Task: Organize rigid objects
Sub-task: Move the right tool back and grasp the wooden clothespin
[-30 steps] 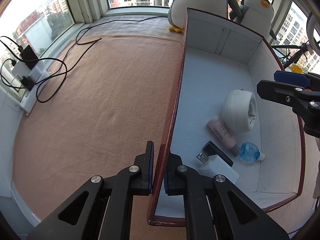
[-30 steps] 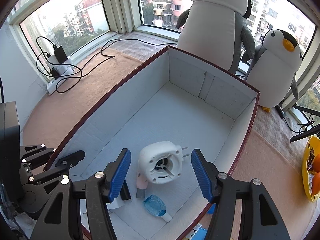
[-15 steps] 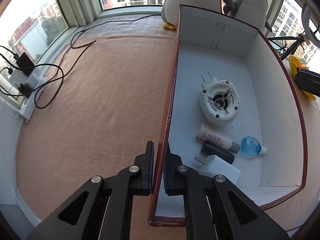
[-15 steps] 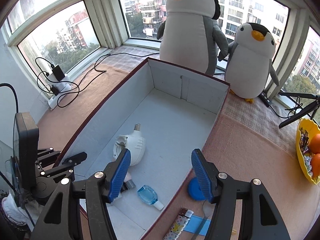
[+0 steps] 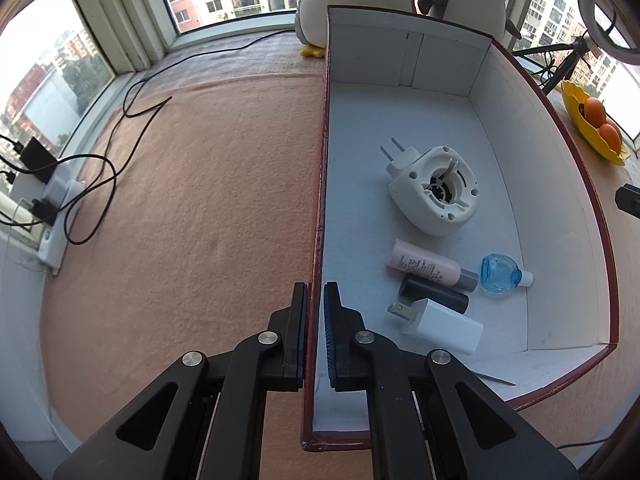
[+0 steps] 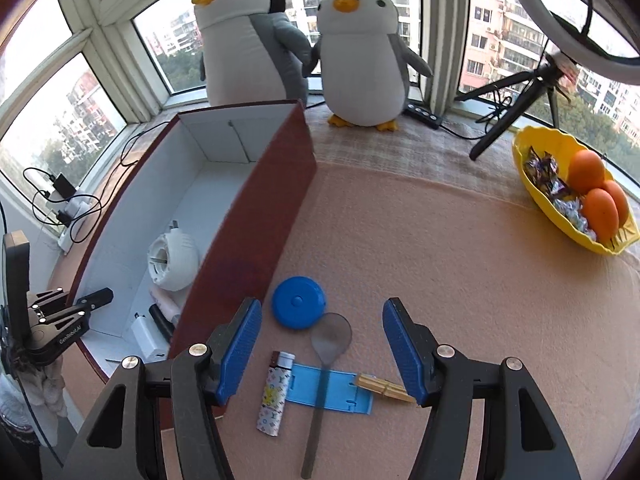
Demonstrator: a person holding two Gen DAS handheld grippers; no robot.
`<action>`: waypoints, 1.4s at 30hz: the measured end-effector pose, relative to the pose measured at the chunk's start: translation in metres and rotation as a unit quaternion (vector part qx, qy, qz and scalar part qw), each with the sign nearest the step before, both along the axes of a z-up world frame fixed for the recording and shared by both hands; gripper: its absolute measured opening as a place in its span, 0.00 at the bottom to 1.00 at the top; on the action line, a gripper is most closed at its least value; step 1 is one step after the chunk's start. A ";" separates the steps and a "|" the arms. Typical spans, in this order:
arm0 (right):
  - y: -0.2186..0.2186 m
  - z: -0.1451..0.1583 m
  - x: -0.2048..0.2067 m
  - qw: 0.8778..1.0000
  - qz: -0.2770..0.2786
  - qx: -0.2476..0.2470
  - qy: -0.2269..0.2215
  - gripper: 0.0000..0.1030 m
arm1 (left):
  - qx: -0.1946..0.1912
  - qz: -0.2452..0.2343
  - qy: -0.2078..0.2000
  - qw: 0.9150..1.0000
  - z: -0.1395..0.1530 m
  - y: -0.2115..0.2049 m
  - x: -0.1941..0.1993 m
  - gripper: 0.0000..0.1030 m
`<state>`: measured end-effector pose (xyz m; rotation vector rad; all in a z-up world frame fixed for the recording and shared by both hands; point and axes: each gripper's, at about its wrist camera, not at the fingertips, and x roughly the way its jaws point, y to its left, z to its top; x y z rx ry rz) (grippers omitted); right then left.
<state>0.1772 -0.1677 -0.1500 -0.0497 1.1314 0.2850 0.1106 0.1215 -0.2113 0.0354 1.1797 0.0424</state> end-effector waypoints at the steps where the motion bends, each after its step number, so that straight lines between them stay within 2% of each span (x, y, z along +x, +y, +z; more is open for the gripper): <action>1: -0.006 -0.002 -0.002 1.000 -0.007 -0.004 0.003 0.57 | 0.000 -0.004 0.000 1.000 0.000 0.000 0.000 0.07; 6: -0.030 -0.019 -0.015 0.999 -0.037 -0.018 0.018 0.57 | 0.003 -0.018 0.001 1.000 0.000 -0.002 0.002 0.07; 12: -0.052 -0.041 -0.027 0.997 -0.049 -0.034 0.043 0.57 | 0.002 -0.031 0.003 1.000 0.000 -0.001 0.003 0.07; 19: -0.053 -0.057 -0.033 0.997 -0.030 -0.043 0.054 0.57 | 0.003 -0.038 0.005 0.999 -0.001 -0.001 0.005 0.07; 25: -0.030 -0.064 -0.029 0.995 0.010 -0.088 0.048 0.57 | 0.003 -0.038 0.004 0.999 -0.001 -0.001 0.005 0.07; 28: -0.027 -0.067 -0.022 0.994 0.011 -0.097 0.051 0.49 | 0.003 -0.038 0.004 0.999 -0.001 -0.001 0.005 0.07; 33: -0.037 -0.073 -0.007 0.993 -0.011 -0.092 0.066 0.25 | 0.003 -0.037 0.004 0.999 -0.001 -0.001 0.005 0.07; 38: -0.050 -0.075 0.001 0.994 -0.026 -0.076 0.075 0.23 | 0.002 -0.037 0.004 0.999 -0.001 -0.001 0.006 0.07; 42: -0.041 -0.078 0.000 0.993 0.006 -0.078 0.084 0.23 | 0.003 -0.038 0.004 0.999 -0.001 -0.001 0.005 0.07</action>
